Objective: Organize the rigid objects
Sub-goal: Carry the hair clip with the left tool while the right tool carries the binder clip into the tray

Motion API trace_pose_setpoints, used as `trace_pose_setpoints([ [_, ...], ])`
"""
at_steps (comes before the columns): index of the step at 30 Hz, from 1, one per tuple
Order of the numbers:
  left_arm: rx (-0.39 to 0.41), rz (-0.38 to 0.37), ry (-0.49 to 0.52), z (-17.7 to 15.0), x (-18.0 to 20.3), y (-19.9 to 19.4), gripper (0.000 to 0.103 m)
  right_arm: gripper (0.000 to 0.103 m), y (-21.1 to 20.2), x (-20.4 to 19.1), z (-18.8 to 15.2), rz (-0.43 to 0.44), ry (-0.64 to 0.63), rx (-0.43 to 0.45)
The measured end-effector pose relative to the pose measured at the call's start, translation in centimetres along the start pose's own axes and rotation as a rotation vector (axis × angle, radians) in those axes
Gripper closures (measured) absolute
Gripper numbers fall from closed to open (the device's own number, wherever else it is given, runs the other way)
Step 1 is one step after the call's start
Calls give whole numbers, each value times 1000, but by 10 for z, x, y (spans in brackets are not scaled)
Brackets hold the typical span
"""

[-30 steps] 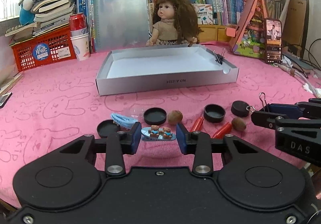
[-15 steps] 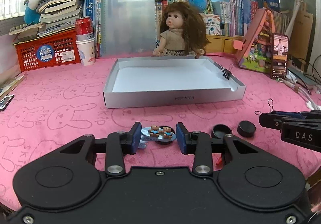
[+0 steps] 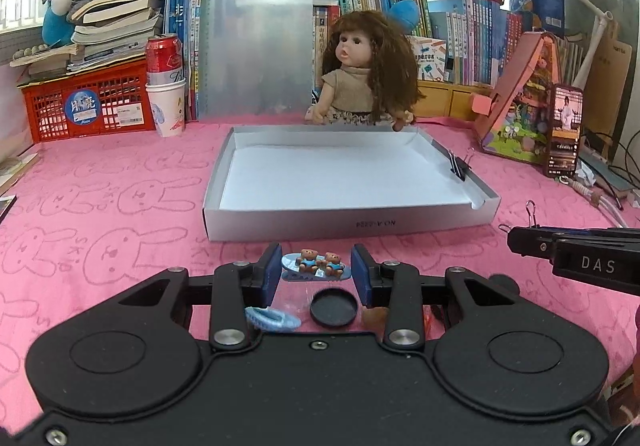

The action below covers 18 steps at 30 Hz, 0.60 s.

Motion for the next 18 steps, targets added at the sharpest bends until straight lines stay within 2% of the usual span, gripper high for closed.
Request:
trace_pose_setpoints([
  [18,13,-21,-48,57,-16,51,68,66,50,3,45,49,40,-31],
])
Point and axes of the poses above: each gripper's, at about its wrist camera, not at the fingertips, and y roughly the way its jaws point, x to its right, z to its top, the point moved 5 cm from there along y, roughly the way its jaws point, and after that the axes turned 1 degree about x, right-handed, at the moved point
